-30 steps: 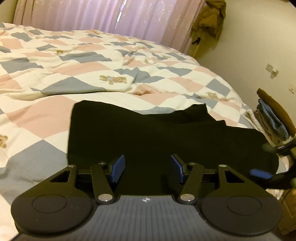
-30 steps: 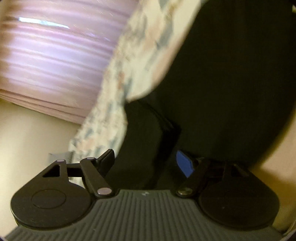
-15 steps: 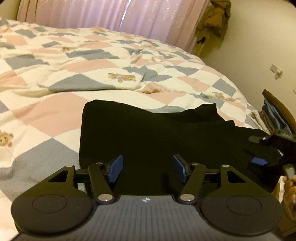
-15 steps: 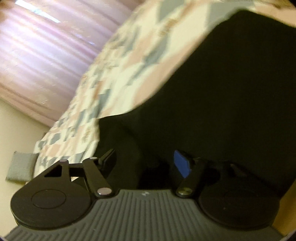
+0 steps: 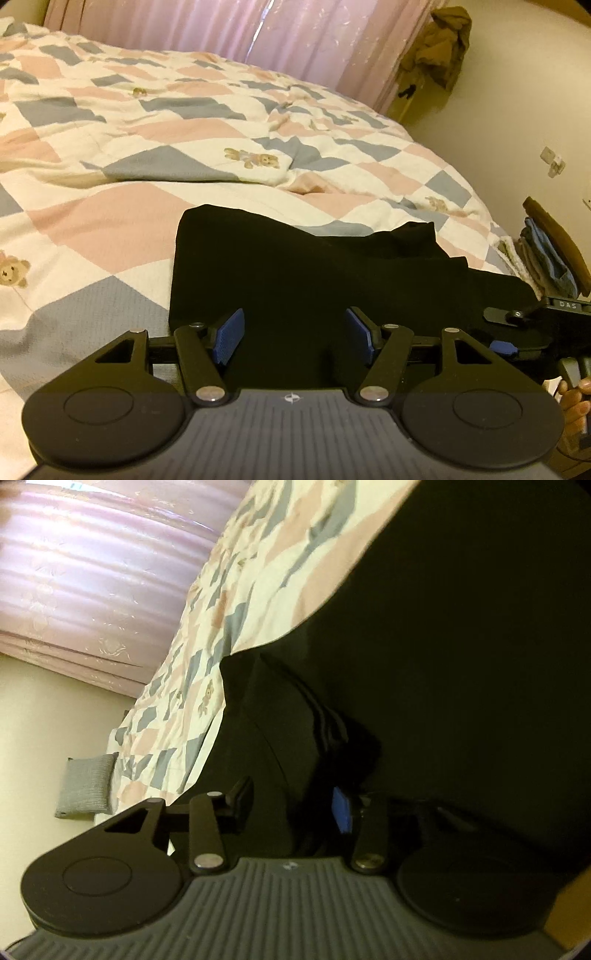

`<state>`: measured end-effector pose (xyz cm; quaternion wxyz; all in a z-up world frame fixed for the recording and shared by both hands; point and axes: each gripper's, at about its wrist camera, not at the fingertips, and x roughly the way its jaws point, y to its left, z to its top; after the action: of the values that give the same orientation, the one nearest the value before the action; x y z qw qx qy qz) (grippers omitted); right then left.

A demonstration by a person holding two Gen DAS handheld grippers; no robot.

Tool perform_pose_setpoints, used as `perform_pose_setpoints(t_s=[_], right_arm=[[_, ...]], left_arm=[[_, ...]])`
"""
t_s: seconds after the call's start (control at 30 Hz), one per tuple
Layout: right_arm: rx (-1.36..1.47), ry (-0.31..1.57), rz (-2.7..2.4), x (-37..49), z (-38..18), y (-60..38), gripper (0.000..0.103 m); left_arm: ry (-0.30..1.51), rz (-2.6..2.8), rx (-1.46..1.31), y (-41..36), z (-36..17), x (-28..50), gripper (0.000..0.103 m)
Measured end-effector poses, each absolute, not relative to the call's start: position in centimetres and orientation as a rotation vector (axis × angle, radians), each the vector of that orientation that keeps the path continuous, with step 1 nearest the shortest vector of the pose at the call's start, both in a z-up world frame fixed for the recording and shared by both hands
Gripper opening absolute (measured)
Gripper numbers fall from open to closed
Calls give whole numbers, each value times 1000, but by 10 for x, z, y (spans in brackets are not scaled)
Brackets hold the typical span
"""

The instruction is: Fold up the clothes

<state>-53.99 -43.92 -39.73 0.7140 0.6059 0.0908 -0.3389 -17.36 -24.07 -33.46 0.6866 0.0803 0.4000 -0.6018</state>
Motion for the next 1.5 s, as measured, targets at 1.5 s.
perform_pose_setpoints(t_s=[1.5], right_arm=[[917,89,-1388,-711,-351,-430,36]], left_arm=[[810,-1527,357,-315,-320,-277,68]])
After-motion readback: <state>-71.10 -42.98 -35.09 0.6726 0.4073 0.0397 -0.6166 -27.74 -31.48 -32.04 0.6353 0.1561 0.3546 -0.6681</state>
